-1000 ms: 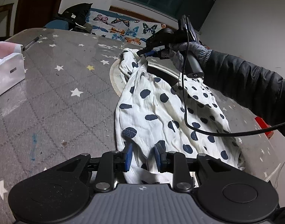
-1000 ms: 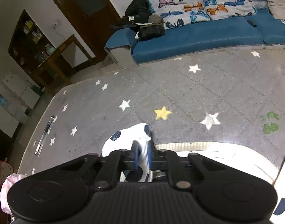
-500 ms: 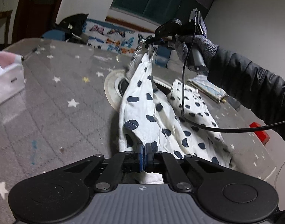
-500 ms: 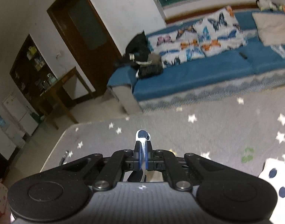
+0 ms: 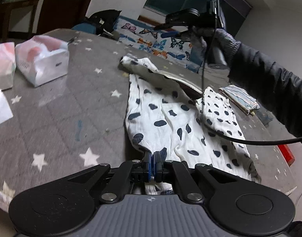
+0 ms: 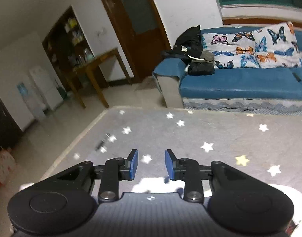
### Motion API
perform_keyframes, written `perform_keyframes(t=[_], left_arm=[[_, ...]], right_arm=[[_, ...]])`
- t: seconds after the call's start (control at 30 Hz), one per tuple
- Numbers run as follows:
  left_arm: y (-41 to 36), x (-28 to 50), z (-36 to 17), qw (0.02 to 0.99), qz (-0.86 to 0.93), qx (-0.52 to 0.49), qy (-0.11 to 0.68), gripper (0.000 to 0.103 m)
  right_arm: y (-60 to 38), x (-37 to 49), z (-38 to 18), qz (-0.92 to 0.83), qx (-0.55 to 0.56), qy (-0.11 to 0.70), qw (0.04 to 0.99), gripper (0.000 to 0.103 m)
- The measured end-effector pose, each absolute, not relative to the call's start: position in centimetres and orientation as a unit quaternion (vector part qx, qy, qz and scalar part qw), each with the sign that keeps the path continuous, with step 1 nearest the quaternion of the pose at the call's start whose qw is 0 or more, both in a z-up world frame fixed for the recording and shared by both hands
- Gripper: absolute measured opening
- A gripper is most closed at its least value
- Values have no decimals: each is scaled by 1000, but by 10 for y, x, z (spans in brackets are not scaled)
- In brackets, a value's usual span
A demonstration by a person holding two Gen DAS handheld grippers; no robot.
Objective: Fold clothes
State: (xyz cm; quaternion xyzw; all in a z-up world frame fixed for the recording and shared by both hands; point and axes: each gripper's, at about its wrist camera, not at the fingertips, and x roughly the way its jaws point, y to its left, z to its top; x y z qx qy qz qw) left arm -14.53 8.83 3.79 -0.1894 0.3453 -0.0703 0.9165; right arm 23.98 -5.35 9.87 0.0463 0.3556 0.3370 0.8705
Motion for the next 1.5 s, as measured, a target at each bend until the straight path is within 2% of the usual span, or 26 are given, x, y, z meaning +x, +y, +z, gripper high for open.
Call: perform_keyframes(t=[0.27,0.6,0.63,0.7,0.77,0.93,1.07,1.3,1.33,1.37,1.4,1.43,1.5], left_arm=[[92,-142,33,912,-69,-193,355,3],[94,-137,29,907,-63,-196,368,6],[95,-136,29,906,-62,-196,369,6],[96,-136,28,905,-60,-197,372,6],[97,-137,27,904,-58,-200,374,6],[98,-138,25,901,-49,-205,378,6],[99,-140,25,901,-43,-208,379,7],[97,-144,36,911,-36,-185,367,16],[98,-145,38,913,-34,-182,364,18],[98,-146,40,915,-30,-180,361,27],[98,-148,42,917,-26,-178,357,34],[98,-149,44,919,-24,-176,352,35],[98,-150,49,924,-20,-172,342,35]], right_arm=[[-46,251,55,307,-65,406,859,30],[-15,263,15,314,-88,413,850,30],[-14,264,14,313,-92,411,851,29],[-13,266,10,313,-99,408,852,14],[-11,267,7,312,-106,404,853,7],[-14,281,5,268,-99,399,871,5],[-23,287,13,250,-86,402,877,10],[-52,276,44,271,-75,403,871,16],[-57,273,50,275,-78,400,871,16],[-63,268,57,277,-83,399,870,17],[-69,263,64,278,-88,398,870,19],[-76,258,71,280,-93,397,869,21],[-90,248,78,283,-104,396,867,33]])
